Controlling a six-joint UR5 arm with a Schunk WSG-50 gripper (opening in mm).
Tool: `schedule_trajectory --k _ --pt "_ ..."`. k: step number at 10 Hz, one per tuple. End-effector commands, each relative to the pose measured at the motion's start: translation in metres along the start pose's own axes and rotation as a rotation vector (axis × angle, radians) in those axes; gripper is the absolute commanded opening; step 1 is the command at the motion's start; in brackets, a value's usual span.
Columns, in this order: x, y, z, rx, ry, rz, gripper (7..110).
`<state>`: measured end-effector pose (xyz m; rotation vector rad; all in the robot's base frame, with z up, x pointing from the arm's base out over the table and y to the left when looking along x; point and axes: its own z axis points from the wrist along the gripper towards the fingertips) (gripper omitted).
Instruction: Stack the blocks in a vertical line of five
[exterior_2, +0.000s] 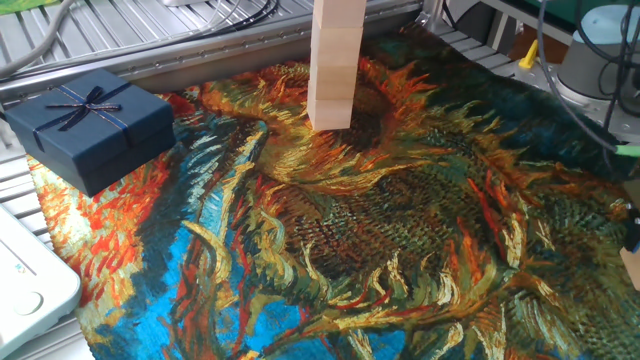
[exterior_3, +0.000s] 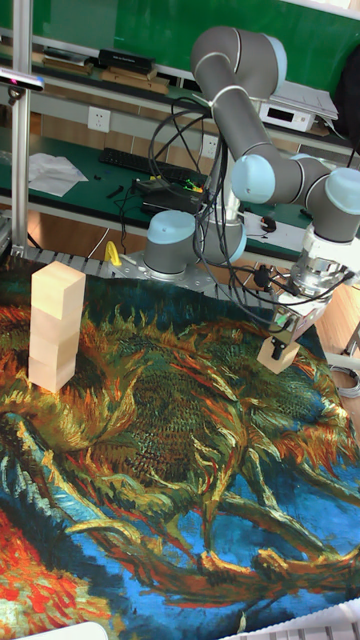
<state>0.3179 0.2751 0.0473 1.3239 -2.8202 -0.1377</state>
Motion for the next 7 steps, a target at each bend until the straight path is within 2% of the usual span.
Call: schedule_trajectory --k 1,4,7 --pt "-0.001 0.016 0.002 -0.068 -0.014 0.043 88" --pt "0.012 0.020 0.014 -0.066 0.005 0.055 88" --pt "0.010 0.034 0.018 -0.073 0.005 0.039 88"
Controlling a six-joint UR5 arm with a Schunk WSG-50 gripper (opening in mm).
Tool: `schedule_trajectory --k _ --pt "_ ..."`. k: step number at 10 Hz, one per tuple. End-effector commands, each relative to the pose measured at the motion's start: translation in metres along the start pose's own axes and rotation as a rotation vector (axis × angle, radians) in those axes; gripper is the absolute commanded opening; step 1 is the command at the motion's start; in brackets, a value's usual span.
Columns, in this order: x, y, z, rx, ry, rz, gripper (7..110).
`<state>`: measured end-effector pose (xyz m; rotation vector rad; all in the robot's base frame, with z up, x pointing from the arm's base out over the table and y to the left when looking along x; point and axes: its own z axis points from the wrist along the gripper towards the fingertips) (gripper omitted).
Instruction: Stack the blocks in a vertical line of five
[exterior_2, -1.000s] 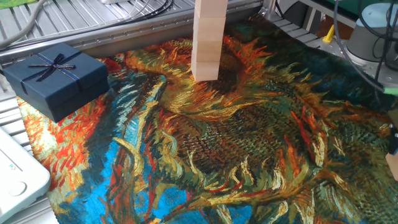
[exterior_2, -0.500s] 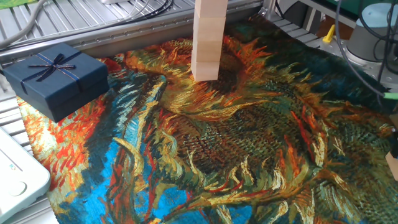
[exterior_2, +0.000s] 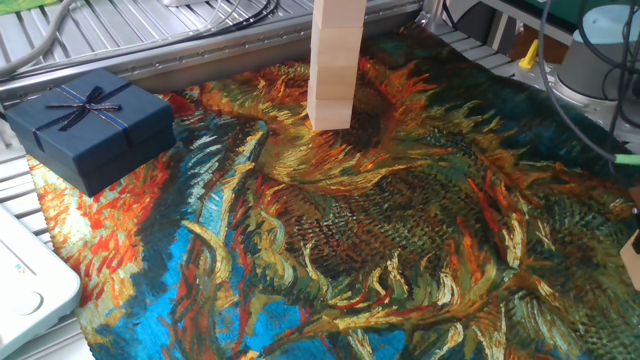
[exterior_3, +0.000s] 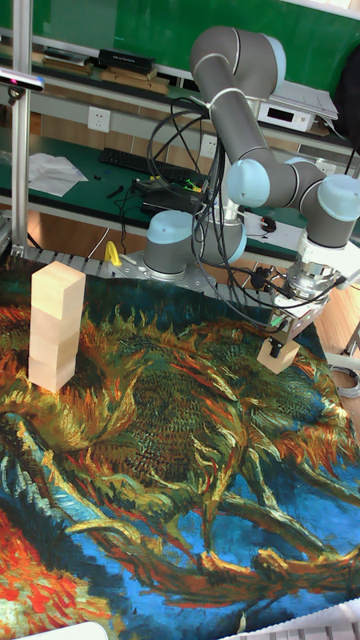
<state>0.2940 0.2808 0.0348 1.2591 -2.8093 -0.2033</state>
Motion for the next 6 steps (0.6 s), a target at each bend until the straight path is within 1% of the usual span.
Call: schedule_trajectory --k 1,2,4,5,6 --pt "0.000 0.013 0.006 -0.012 -0.002 0.002 88" --pt "0.002 0.006 0.007 0.016 0.008 -0.005 88" --pt "0.005 0.000 0.010 0.041 0.027 -0.014 88" --pt "0.008 -0.006 0.010 0.065 0.039 -0.015 88" --pt "0.004 -0.007 0.009 0.070 0.028 -0.017 88"
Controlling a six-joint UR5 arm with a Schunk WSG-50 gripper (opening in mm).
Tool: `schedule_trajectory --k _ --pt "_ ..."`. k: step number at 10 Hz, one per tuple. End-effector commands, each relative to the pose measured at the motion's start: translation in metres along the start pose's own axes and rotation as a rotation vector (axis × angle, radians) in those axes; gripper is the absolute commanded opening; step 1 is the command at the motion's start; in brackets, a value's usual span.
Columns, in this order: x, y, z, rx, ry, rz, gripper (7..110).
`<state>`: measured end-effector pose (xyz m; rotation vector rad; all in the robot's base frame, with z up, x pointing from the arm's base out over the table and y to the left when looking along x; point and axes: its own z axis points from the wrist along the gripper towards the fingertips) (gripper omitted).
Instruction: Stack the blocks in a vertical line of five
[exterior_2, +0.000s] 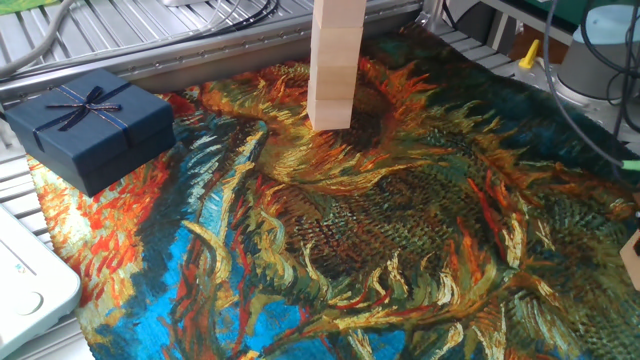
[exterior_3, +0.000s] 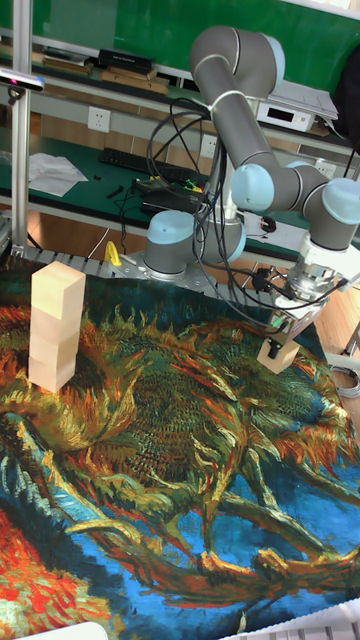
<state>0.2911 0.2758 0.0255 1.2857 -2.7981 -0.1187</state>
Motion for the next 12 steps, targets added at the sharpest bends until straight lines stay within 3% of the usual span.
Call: schedule_trajectory --k 1,6,12 --pt "-0.004 -0.007 0.000 0.036 -0.005 0.004 88" --pt "-0.004 -0.012 0.005 0.052 -0.019 0.095 88" --pt "-0.009 -0.004 0.012 0.056 -0.033 0.096 88"
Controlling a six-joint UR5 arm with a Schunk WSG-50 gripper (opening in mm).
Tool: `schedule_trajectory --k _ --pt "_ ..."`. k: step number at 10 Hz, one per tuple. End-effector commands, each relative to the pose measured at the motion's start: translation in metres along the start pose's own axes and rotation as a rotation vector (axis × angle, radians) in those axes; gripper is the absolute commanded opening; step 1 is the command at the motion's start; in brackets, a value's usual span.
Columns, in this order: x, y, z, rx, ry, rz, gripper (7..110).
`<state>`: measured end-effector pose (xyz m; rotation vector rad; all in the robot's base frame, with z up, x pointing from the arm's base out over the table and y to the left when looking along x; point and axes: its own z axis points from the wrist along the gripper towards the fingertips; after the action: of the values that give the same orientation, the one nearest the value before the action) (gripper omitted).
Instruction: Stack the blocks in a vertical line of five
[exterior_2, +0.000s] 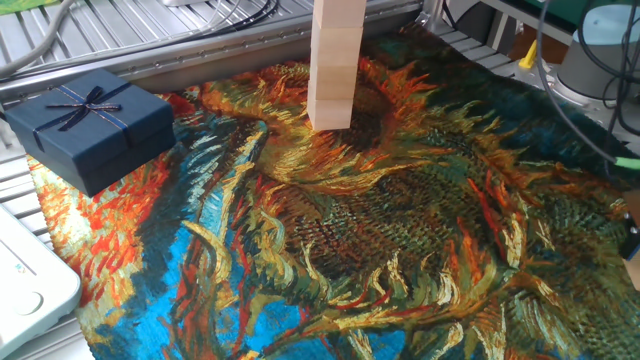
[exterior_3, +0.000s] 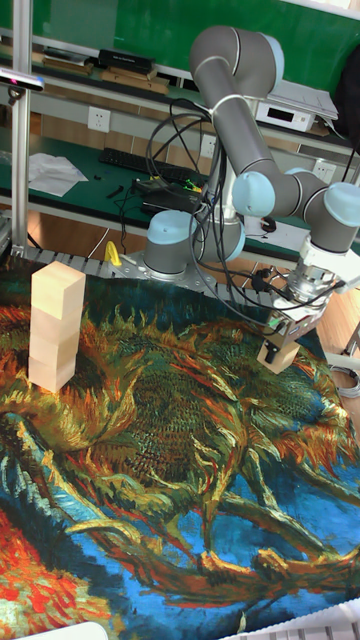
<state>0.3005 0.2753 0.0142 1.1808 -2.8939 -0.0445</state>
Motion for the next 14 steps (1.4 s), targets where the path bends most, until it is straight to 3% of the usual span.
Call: schedule_trajectory --k 1,5,10,14 --pt "-0.0018 0.0053 0.0030 0.000 -0.008 0.002 88" --pt "0.0016 0.0005 0.0056 0.029 0.002 -0.004 88" --pt "-0.0018 0.0034 0.0084 0.015 -0.012 0.004 88" --pt "0.0057 -0.0006 0.0084 0.019 -0.010 0.002 88"
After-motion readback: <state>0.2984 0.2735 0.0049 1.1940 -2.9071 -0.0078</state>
